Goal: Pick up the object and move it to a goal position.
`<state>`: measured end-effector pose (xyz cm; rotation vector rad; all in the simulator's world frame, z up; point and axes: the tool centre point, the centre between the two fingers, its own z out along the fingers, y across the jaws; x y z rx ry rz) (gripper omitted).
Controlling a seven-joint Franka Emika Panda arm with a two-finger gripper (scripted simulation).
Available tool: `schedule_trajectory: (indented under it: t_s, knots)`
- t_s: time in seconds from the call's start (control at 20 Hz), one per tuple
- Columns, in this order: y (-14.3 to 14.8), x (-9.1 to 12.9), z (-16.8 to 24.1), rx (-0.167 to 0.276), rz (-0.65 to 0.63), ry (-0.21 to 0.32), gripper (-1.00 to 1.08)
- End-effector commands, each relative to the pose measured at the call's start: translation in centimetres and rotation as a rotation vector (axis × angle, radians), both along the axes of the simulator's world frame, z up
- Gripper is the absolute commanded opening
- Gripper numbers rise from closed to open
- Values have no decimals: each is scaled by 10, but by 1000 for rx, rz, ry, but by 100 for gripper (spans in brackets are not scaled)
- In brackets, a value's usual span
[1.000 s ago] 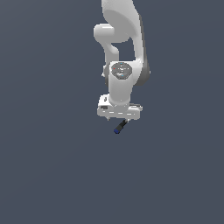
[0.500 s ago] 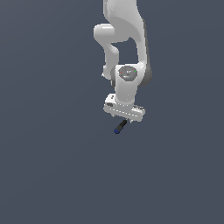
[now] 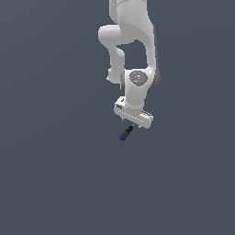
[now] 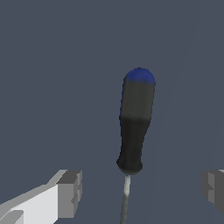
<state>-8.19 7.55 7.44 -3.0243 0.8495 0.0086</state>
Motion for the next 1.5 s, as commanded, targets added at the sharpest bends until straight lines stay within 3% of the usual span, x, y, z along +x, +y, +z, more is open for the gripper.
schedule_trajectory:
  t_s: [0.0, 0.7, 1.45]
  knots:
    - [3, -4, -3, -1, -37, -2, 100]
    - [7, -12, -12, -2, -92, -5, 100]
    - [7, -13, -59, -2, -97, -5, 100]
